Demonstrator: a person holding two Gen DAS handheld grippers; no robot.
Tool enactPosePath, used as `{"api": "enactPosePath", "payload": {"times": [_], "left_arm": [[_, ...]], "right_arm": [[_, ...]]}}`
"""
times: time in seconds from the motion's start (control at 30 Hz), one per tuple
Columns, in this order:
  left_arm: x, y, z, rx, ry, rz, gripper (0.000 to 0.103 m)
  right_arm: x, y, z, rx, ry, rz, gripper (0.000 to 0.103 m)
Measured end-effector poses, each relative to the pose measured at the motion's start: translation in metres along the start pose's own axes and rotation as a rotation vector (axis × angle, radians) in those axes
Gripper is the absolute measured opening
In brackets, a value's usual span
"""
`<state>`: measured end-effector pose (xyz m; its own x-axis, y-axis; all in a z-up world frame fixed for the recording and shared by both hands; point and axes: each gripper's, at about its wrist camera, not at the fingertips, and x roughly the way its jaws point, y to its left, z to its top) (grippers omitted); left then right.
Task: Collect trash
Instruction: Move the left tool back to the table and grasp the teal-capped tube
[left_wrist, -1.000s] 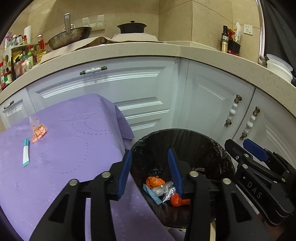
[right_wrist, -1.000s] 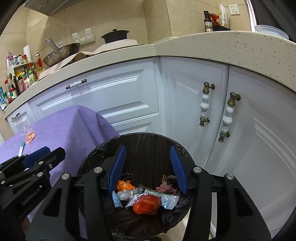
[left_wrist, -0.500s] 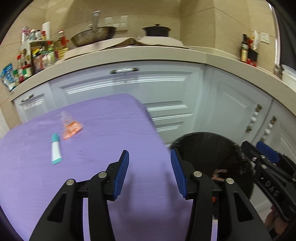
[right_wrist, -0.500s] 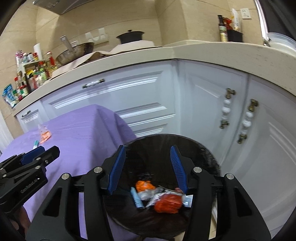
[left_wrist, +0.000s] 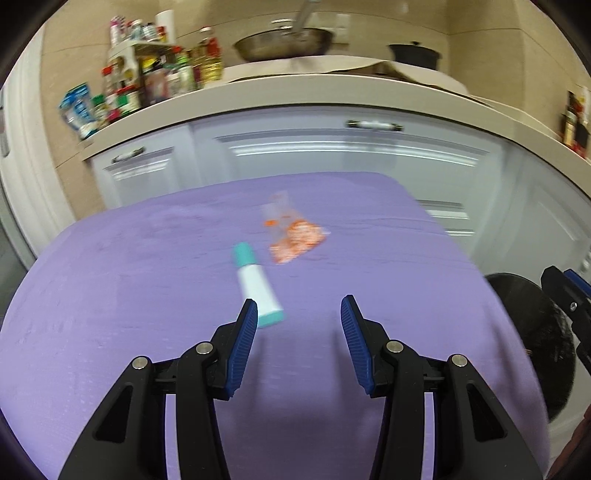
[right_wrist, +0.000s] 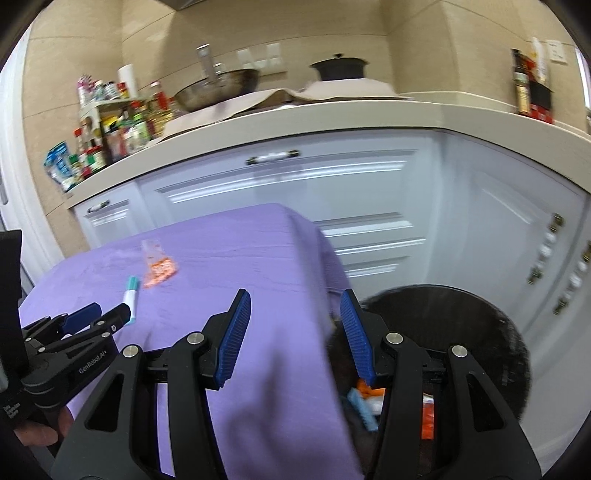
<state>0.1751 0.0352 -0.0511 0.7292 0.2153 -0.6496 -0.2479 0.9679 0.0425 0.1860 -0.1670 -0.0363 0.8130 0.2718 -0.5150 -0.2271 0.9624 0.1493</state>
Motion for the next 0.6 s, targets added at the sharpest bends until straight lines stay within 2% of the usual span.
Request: {"api": "enactPosePath", "payload": {"times": [0.13, 0.33, 0.6], "left_arm": [[0.011, 0.021, 0.002, -0.027, 0.03, 0.025, 0.048], [0.029, 0.028, 0.004, -0.017, 0.078, 0.036, 0.051], [0.061, 0.03, 0.008, -0.008, 0.173, 0.005, 0.051]], "right_arm": [[0.018, 0.025, 0.006, -0.022, 0.031, 0.036, 0.049], [0.04, 0.054, 0.009, -0.048, 0.08, 0.067, 0.049], [0.062, 0.063, 0.009, -0.061, 0.133, 0.076, 0.051]]}}
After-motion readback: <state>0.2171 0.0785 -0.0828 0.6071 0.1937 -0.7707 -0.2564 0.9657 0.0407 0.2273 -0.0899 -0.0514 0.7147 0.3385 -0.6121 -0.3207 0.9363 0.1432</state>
